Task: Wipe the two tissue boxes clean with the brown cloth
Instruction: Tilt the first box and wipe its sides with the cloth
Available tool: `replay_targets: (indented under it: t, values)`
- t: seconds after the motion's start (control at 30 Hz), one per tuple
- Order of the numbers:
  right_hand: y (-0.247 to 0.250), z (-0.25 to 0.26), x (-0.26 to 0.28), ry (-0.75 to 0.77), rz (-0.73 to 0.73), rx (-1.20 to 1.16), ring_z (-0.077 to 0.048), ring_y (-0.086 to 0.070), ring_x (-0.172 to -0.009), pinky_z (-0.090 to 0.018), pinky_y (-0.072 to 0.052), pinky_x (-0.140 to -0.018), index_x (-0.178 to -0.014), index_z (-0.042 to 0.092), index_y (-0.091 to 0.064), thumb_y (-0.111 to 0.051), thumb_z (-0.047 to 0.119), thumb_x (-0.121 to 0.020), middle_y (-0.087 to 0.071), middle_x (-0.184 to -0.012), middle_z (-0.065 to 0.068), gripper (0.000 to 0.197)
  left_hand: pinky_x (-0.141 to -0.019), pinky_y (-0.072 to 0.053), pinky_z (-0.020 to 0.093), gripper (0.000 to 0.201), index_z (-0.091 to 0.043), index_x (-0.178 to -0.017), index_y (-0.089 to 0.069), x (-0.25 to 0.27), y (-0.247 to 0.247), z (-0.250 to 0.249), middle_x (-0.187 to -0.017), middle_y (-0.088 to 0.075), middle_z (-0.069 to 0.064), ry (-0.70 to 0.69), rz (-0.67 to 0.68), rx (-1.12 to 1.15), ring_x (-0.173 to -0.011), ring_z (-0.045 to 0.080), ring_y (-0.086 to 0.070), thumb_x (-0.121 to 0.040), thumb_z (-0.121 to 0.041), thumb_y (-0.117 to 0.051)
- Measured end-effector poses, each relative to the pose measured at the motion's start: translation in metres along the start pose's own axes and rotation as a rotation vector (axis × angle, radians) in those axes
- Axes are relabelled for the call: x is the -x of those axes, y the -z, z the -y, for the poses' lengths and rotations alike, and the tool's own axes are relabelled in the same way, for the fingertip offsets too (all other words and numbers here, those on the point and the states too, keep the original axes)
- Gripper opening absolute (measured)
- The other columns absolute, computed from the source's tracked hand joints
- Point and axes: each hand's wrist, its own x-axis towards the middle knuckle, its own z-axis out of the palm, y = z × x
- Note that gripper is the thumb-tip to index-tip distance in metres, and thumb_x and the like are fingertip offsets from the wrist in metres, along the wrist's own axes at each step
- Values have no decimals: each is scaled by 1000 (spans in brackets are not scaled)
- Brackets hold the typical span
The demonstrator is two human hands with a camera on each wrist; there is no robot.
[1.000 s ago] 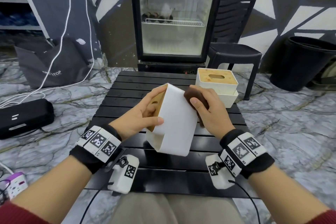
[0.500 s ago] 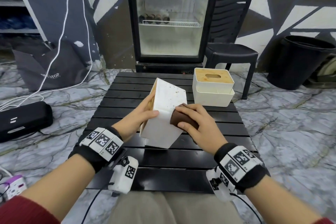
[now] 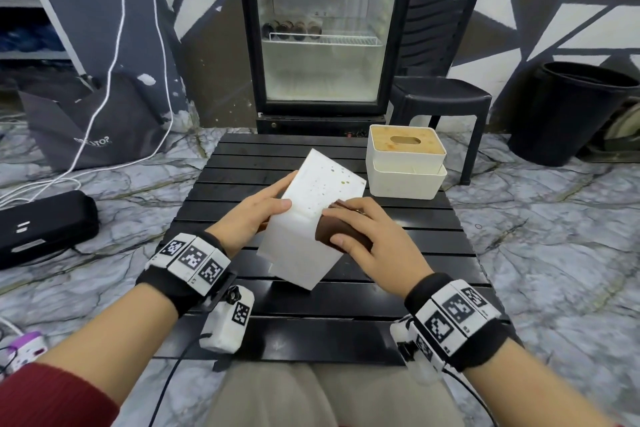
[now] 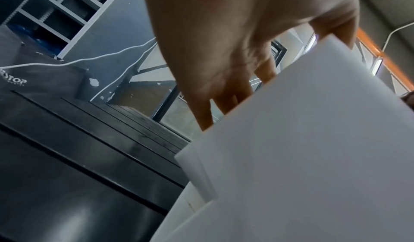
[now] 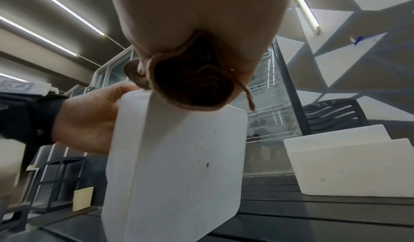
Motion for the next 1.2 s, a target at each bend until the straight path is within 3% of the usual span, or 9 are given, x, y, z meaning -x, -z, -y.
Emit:
replay_targets:
  t: [0.17,0.33,0.57,0.73,0.9,1.0,1.2]
  values:
    - [0,-17,-11,-65,-77,-67,-3,-42,-114,-13,-29,-94,-123,30,-55,-55,26,-89,-46,-120,11,34,-92,-42,31,72,-42,-141,-36,-2,1,-1,-137,-54,-9,5,24,-12,-119,17,-56,-71,-41,-56]
    - [1,-37,-28,-98,-134,-53,-1,-40,-105,-10,-26,-90,-124,23,-54,-54,24,-90,-48,-120,5,34,-79,-48,18,61,-43,-140,-36,-3,1,-1,-136,-54,-14,-18,55,-24,-116,8,-57,-82,-29,-46]
    - [5,-55,-52,-167,-135,-37,-15,-44,-117,-20,-29,-98,-126,19,-53,-52,23,-91,-49,-125,-1,35,-76,-48,13,64,-37,-143,-34,-4,1,-2,-135,-56,-11,-31,69,29,-111,4,-59,-81,-25,-47]
    - [11,-63,-64,-202,-104,-45,-16,-47,-109,-24,-33,-94,-125,19,-52,-48,22,-93,-51,-118,-1,32,-86,-46,17,65,-35,-143,-33,-5,2,-1,-136,-54,-10,-28,78,41,-119,10,-55,-81,-25,-47]
    - [12,-65,-72,-251,-60,-73,-11,-46,-98,-28,-39,-86,-125,22,-51,-44,26,-95,-50,-112,6,31,-88,-46,18,62,-37,-142,-34,-6,3,1,-133,-56,-13,-40,70,41,-118,9,-56,-82,-26,-48]
    - [13,-68,-76,-275,-38,-46,-9,-44,-100,-24,-33,-87,-126,20,-50,-42,28,-95,-53,-116,1,32,-84,-47,15,56,-42,-135,-38,-6,4,4,-129,-59,-17,-42,63,59,-115,5,-57,-83,-25,-48]
    - [12,-73,-79,-324,-47,-43,-14,-50,-91,-25,-34,-79,-119,20,-52,-41,33,-95,-56,-99,5,29,-78,-47,12,52,-45,-131,-42,-3,5,6,-122,-62,-21,-38,29,90,-109,1,-60,-84,-25,-49]
